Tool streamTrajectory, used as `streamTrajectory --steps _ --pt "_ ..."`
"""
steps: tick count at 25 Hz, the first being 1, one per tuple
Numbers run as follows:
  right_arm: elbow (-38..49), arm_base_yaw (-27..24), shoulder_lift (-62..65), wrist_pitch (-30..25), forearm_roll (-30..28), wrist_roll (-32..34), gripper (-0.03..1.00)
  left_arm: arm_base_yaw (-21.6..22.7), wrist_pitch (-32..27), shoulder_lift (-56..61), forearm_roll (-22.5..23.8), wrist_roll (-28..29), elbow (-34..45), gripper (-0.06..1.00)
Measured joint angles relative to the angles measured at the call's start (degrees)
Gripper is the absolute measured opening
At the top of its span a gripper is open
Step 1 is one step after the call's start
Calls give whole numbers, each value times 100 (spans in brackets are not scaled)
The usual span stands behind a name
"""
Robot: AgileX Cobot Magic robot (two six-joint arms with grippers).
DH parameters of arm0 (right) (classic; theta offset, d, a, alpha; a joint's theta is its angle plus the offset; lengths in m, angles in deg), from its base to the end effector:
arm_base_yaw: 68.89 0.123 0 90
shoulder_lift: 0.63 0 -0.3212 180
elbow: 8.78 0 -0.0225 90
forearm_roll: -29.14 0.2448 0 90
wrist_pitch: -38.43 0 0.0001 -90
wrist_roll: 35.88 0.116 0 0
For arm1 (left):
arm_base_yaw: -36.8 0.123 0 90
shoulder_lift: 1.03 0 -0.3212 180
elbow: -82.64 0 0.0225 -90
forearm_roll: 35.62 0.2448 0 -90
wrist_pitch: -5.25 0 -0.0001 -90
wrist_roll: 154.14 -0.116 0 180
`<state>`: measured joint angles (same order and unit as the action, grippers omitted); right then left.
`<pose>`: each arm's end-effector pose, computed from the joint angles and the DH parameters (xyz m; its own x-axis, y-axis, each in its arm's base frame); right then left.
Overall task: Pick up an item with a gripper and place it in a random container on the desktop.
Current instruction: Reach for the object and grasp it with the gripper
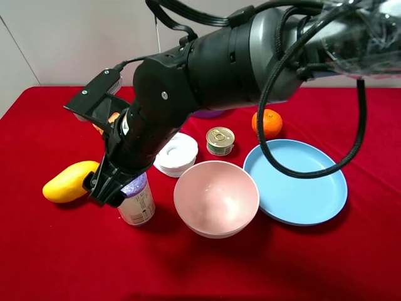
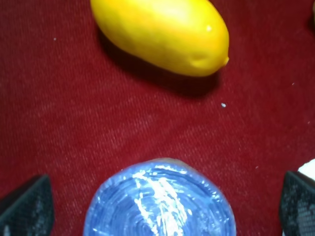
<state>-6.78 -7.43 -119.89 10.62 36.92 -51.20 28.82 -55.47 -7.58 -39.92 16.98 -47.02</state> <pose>0.2027 0.3880 0.1963 -0.2737 -0.8094 -0.5196 -0.9426 0.3331 -0.0224 -0.0246 -0.0042 0.2586 -0.4316 0.1794 -0.8841 0.2486 0.9657 0.0746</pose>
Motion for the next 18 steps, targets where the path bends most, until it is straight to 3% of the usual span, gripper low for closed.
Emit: streamTrajectory --steps 18 --pt "0 0 -575 -10 33 -36 69 0 0 0 0 0 0 98"
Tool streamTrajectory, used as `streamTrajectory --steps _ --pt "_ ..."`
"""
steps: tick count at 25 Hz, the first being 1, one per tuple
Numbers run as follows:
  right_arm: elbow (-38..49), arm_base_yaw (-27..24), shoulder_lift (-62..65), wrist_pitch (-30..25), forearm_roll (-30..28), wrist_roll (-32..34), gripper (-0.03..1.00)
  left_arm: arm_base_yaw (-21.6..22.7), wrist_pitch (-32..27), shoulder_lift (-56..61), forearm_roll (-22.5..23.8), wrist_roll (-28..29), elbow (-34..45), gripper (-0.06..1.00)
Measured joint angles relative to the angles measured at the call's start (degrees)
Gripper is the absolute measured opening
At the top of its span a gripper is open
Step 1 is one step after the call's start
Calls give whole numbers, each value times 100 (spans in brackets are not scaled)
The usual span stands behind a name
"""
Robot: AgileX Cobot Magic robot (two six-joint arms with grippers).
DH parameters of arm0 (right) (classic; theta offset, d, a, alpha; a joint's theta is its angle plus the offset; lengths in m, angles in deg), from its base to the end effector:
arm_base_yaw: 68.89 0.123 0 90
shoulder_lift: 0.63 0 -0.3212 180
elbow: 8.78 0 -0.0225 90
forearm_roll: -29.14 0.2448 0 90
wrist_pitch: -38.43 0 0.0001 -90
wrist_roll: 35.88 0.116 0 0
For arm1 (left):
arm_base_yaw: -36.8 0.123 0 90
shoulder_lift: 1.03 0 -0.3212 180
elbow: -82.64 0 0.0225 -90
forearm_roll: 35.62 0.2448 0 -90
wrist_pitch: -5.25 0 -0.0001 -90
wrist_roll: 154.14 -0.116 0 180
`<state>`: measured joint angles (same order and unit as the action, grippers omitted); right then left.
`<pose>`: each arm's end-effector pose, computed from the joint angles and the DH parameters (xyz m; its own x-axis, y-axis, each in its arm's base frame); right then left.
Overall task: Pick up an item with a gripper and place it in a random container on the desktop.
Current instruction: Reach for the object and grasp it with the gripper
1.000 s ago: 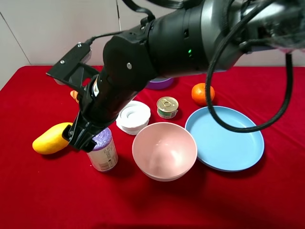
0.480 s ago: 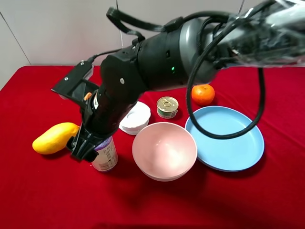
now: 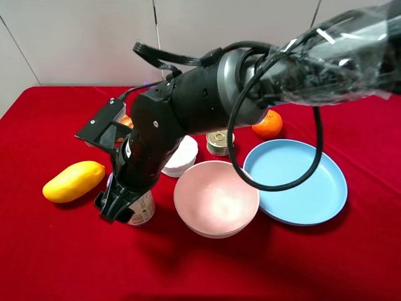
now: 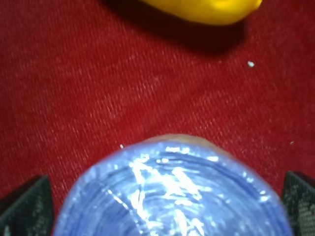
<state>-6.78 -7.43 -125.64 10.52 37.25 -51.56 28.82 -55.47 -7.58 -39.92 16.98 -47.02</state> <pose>0.2048 0.3926 0.1520 -0.2955 -0.8522 -0.4318 -0.9441 0.3295 -0.0042 -0.0246 -0.0042 0.2586 -0.4316 0.1794 -0.8841 0.2486 0.9657 0.0746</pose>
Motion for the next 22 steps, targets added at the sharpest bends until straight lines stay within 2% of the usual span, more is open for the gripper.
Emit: streamTrajectory --steps 19,22 --pt "0 0 -190 34 47 0 69 0 0 0 0 0 0 98" --pt "0 0 -190 34 44 0 65 0 0 0 0 0 0 98"
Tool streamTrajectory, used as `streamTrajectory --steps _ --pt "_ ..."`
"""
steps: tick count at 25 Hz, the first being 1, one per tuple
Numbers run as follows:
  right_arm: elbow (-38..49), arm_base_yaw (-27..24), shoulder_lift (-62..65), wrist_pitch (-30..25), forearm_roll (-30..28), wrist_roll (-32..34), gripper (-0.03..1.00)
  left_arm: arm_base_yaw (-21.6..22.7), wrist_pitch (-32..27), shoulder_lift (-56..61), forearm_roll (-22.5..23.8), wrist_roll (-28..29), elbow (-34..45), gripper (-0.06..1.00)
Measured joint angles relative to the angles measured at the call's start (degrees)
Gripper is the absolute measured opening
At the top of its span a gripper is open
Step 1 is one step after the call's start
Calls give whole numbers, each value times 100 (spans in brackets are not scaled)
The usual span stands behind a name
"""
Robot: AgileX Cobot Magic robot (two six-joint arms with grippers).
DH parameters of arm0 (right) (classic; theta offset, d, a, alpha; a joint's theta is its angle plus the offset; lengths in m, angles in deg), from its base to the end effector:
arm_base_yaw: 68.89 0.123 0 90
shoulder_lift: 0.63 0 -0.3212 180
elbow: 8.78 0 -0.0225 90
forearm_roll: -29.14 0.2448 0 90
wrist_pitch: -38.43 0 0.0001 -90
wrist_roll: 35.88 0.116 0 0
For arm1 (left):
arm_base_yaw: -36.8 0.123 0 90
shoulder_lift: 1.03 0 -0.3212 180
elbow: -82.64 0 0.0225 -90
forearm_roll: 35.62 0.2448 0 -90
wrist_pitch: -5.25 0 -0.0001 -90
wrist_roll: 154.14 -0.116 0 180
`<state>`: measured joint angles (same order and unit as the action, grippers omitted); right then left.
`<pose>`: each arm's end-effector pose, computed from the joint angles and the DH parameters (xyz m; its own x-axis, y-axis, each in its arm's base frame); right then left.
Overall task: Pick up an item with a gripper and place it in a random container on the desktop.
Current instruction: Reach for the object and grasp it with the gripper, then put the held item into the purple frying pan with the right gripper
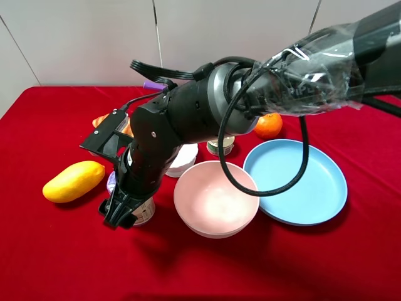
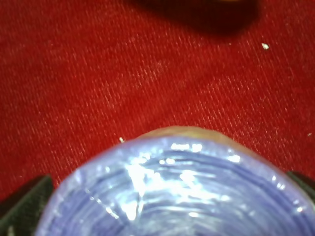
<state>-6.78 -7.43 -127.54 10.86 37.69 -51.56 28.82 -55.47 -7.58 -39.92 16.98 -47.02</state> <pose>0.2052 0.3939 0.1376 -0.3077 -0.8595 -0.4081 -0.9423 0.3346 0.0056 -0.0246 -0.0042 0.2586 -0.4316 0.1794 -0.8841 0.2486 0.9657 0.0746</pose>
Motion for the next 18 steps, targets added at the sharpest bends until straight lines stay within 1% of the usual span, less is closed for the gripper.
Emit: streamTrajectory --steps 2,4,5,18 --pt "0 0 19 0 0 0 59 0 0 0 0 0 0 98" --pt "0 0 25 0 0 0 49 0 0 0 0 0 0 98" --pt "0 0 25 2 0 0 47 0 0 0 0 0 0 98" --pt "0 0 25 2 0 0 47 0 0 0 0 0 0 98"
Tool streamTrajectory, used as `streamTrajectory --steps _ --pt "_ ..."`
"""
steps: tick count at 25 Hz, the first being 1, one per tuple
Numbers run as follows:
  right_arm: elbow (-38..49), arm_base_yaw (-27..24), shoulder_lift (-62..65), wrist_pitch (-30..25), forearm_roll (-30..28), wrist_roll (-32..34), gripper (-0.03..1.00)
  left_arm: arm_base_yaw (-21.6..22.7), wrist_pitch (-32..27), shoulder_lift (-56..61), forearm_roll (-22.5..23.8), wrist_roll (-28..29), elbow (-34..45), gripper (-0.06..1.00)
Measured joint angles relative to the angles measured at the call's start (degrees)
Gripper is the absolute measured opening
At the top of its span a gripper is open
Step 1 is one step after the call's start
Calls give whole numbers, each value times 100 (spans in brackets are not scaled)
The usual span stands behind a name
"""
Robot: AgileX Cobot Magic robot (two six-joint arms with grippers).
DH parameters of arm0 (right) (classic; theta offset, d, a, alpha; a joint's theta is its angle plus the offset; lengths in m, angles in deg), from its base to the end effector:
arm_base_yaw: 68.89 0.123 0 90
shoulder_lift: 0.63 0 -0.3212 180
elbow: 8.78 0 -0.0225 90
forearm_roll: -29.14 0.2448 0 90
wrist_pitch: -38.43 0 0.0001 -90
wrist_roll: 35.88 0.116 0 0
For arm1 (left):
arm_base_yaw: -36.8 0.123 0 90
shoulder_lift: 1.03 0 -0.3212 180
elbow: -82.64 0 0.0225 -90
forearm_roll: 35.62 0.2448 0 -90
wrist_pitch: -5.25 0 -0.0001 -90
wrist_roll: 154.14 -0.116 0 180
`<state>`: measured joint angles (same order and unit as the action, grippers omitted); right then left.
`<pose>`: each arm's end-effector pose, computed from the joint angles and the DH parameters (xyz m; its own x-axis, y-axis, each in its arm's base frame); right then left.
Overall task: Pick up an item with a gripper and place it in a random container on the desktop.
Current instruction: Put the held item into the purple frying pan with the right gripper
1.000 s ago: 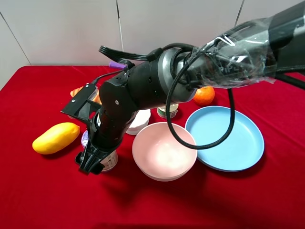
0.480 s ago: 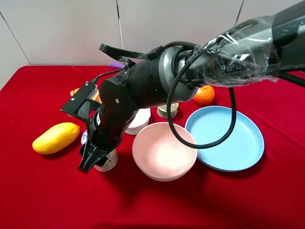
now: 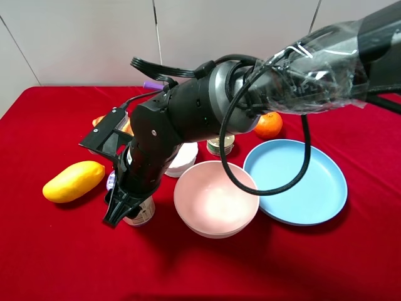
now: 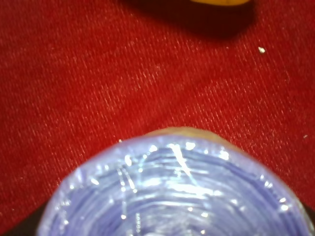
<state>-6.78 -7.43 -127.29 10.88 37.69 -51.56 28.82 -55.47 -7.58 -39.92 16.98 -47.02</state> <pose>0.2051 0.3939 0.1396 -0.3068 -0.8578 -0.4123 -0.9423 0.3347 0.0048 -0.0246 -0.0042 0.2586 -0.4316 0.1794 -0.8841 0.2486 0.9657 0.0746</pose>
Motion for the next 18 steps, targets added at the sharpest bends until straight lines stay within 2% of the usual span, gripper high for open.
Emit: streamTrajectory --steps 13,18 --pt "0 0 219 -173 -45 0 47 0 0 0 0 0 0 98" --pt "-336 0 294 -583 -140 0 47 0 0 0 0 0 0 98"
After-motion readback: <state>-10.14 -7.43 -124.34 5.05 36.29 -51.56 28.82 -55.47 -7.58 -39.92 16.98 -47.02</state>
